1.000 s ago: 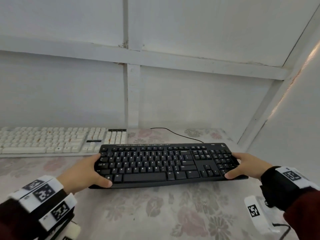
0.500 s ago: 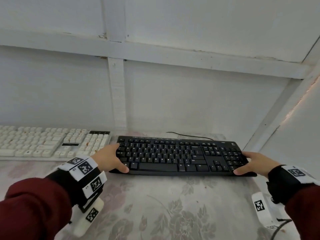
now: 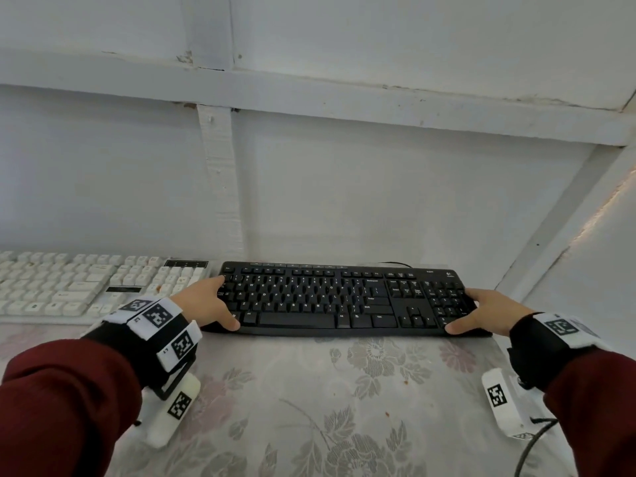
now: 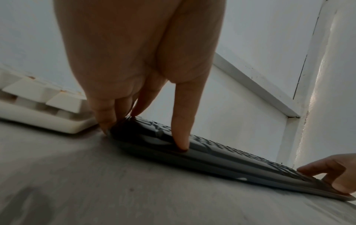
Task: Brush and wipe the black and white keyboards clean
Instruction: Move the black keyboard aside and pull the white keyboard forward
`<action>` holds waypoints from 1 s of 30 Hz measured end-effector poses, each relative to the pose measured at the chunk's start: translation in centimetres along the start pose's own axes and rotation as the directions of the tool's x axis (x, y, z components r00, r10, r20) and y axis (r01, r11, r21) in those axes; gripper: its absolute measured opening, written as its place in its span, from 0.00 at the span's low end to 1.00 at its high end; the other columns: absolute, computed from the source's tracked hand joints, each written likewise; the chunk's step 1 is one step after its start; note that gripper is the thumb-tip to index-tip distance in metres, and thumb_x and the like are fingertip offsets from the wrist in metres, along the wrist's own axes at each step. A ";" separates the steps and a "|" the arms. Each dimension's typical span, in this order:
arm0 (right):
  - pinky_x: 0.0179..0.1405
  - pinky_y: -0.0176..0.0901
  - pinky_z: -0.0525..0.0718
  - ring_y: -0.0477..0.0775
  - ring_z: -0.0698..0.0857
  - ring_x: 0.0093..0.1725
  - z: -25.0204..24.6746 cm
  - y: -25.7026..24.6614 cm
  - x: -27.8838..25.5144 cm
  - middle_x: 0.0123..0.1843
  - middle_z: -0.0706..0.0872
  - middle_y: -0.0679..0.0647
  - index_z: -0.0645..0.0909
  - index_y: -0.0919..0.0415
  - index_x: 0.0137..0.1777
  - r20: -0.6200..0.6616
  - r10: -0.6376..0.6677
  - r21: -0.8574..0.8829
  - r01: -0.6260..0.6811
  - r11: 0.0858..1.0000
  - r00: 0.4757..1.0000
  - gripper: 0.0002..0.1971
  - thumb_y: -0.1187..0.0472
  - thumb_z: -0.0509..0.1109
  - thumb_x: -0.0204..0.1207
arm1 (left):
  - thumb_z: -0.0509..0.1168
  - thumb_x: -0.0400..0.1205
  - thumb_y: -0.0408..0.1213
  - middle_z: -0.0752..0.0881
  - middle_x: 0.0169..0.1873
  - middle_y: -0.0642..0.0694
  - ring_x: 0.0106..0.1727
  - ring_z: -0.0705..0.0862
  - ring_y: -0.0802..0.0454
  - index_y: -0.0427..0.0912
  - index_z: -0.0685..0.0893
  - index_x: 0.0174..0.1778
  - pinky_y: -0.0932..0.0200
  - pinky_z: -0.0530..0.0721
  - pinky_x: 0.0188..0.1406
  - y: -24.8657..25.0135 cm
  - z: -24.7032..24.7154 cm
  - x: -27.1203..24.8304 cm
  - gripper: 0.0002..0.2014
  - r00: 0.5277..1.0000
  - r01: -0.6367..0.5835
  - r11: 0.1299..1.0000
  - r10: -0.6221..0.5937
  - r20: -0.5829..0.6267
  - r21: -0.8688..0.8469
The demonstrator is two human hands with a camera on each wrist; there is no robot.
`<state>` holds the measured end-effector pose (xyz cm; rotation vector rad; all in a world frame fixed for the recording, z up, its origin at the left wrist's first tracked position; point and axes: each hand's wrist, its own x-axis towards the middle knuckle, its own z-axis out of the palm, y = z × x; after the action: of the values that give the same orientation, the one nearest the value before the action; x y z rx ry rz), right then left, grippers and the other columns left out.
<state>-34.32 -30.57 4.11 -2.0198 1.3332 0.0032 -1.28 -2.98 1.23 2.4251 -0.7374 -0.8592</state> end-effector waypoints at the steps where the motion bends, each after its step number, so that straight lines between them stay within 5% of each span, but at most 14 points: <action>1: 0.40 0.35 0.75 0.53 0.81 0.48 0.0 0.0 0.0 0.51 0.84 0.55 0.79 0.63 0.61 0.000 -0.002 -0.008 0.002 1.000 1.000 0.26 0.69 0.82 0.62 | 0.78 0.69 0.32 0.64 0.79 0.42 0.79 0.64 0.44 0.38 0.53 0.82 0.51 0.64 0.77 0.1 0.0 0.0 0.50 1.000 0.002 1.000 -0.002 -0.003 0.003; 5: 0.53 0.39 0.73 0.56 0.81 0.53 0.1 0.0 0.1 0.55 0.85 0.57 0.78 0.65 0.64 0.003 -0.004 -0.029 0.005 1.000 1.000 0.28 0.67 0.82 0.63 | 0.77 0.70 0.31 0.63 0.79 0.40 0.79 0.64 0.43 0.37 0.52 0.82 0.49 0.63 0.78 0.3 -0.1 0.0 0.50 1.000 0.006 1.000 -0.006 0.003 -0.005; 25: 0.49 0.40 0.73 0.52 0.81 0.50 0.3 -1.0 -0.2 0.51 0.83 0.52 0.77 0.63 0.65 0.014 -0.018 -0.148 0.020 0.989 1.000 0.28 0.62 0.81 0.65 | 0.76 0.73 0.34 0.64 0.79 0.42 0.78 0.65 0.44 0.38 0.54 0.82 0.51 0.64 0.77 0.3 -0.5 -1.7 0.46 1.000 0.002 1.000 -0.001 -0.018 0.027; 30: 0.53 0.38 0.71 0.53 0.78 0.52 0.3 -1.2 -0.4 0.53 0.80 0.53 0.75 0.64 0.69 0.005 -0.014 -0.145 0.015 0.989 1.000 0.30 0.63 0.80 0.67 | 0.72 0.77 0.34 0.66 0.77 0.40 0.76 0.69 0.44 0.34 0.58 0.80 0.54 0.68 0.72 1.3 -0.1 -2.3 0.38 0.998 0.003 0.986 0.009 -0.067 0.165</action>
<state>-33.41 -29.83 4.65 -2.1496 1.3496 0.1010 -3.18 -2.57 3.00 2.5841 -0.8157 -0.7363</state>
